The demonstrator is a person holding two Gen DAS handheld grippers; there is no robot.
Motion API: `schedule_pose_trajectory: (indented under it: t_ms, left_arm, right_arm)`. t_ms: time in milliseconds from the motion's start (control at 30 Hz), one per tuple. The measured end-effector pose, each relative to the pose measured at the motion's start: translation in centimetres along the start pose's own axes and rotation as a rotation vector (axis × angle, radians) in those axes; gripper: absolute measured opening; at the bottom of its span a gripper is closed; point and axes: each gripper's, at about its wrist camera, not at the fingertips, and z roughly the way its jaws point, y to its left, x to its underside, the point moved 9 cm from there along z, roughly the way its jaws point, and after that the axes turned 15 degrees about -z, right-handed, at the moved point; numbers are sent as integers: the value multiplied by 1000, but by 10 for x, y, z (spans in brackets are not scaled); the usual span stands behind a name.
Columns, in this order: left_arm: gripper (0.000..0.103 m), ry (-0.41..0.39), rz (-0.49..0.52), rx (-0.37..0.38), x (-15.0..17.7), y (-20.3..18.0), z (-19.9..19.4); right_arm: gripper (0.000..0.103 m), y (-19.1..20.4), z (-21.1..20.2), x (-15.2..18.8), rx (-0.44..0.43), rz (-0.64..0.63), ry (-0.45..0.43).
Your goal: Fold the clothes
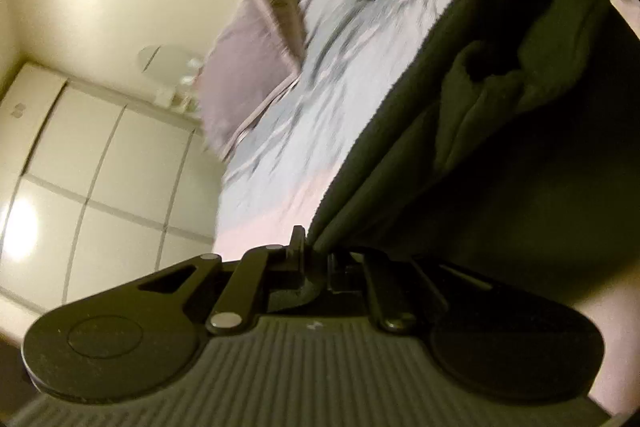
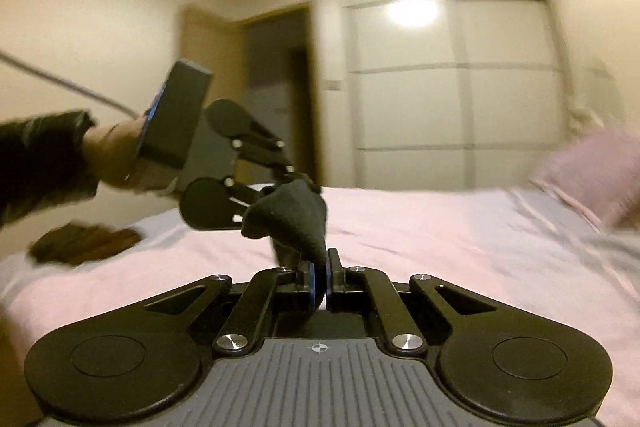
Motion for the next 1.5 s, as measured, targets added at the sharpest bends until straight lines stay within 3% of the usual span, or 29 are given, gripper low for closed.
schedule_pose_trajectory:
  t_ms: [133, 233, 300, 400, 467, 633, 733, 833, 967, 1000, 1033, 1200, 1367, 1500]
  left_arm:
    - [12, 3, 0, 111, -32, -42, 82]
    - [18, 80, -52, 220, -26, -79, 139]
    - [19, 88, -77, 249, -24, -90, 160]
    - [24, 62, -149, 244, -19, -81, 159]
    - [34, 46, -215, 233, -12, -69, 149]
    - [38, 55, -403, 187, 3, -20, 130]
    - [38, 84, -490, 170, 22, -6, 103]
    - [38, 122, -541, 195, 37, -9, 103]
    - [38, 172, -550, 224, 52, -29, 110]
    - [38, 177, -548, 224, 54, -33, 111]
    - [38, 172, -554, 219, 54, -33, 110]
    - [38, 148, -594, 195, 52, -31, 115]
    - [38, 188, -584, 207, 62, -48, 137]
    - [38, 195, -599, 183, 67, -39, 131]
  right_arm:
    - [3, -66, -11, 47, 98, 191, 74]
    - [3, -108, -16, 99, 141, 396, 174]
    - [3, -127, -18, 130, 148, 529, 240]
    - [3, -133, -27, 140, 149, 548, 248]
    - [4, -131, -28, 138, 146, 534, 242]
    - [35, -118, -19, 130, 151, 545, 222]
    - [41, -121, -5, 121, 159, 538, 203]
    - [42, -137, 3, 124, 188, 580, 196]
    - [40, -158, 13, 127, 192, 701, 205]
    - [14, -160, 14, 123, 175, 710, 190]
    - [6, -164, 13, 117, 169, 703, 178]
    - [5, -178, -8, 100, 213, 643, 122]
    - [5, -177, -6, 151, 233, 723, 244]
    - [6, -178, -9, 147, 230, 696, 244]
